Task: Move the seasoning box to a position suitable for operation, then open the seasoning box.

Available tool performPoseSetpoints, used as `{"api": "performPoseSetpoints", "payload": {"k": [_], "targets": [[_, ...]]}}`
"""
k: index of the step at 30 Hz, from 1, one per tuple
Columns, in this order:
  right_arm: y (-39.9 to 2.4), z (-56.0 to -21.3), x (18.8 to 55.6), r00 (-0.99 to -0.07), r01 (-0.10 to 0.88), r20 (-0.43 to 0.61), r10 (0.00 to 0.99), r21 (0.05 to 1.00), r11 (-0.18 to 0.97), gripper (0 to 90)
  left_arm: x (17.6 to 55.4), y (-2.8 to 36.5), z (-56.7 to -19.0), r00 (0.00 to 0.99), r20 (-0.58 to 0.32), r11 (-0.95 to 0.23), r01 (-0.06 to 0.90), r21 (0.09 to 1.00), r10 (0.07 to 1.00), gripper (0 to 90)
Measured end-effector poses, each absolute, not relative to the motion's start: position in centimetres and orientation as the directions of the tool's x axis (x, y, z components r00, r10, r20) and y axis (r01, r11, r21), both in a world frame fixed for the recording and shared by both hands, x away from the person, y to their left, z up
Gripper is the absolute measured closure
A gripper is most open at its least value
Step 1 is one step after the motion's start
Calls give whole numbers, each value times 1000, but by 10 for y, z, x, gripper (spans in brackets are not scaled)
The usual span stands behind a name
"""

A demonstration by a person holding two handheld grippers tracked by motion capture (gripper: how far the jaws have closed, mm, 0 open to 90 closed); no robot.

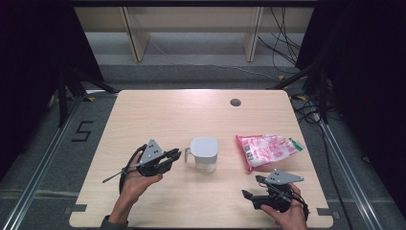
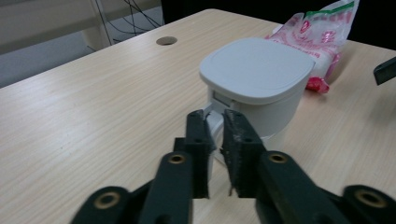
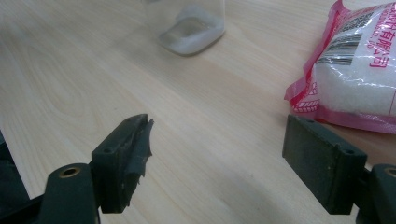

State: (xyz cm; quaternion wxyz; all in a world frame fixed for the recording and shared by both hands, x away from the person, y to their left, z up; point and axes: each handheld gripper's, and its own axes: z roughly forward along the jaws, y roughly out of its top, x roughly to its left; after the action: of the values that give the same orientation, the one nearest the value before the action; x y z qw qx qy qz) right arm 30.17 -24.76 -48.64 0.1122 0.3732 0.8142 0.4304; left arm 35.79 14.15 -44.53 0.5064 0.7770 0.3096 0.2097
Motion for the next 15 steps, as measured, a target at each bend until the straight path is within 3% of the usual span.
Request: {"api": "performPoseSetpoints", "payload": {"k": [4, 15], "targets": [[-248, -486, 301, -692, 492, 108, 713, 794, 357, 242, 358, 139, -443, 719, 30, -298, 250, 921, 694, 846], [-248, -487, 301, -686, 526, 149, 712, 777, 345, 241, 363, 132, -443, 714, -28, -241, 273, 931, 699, 884]]}}
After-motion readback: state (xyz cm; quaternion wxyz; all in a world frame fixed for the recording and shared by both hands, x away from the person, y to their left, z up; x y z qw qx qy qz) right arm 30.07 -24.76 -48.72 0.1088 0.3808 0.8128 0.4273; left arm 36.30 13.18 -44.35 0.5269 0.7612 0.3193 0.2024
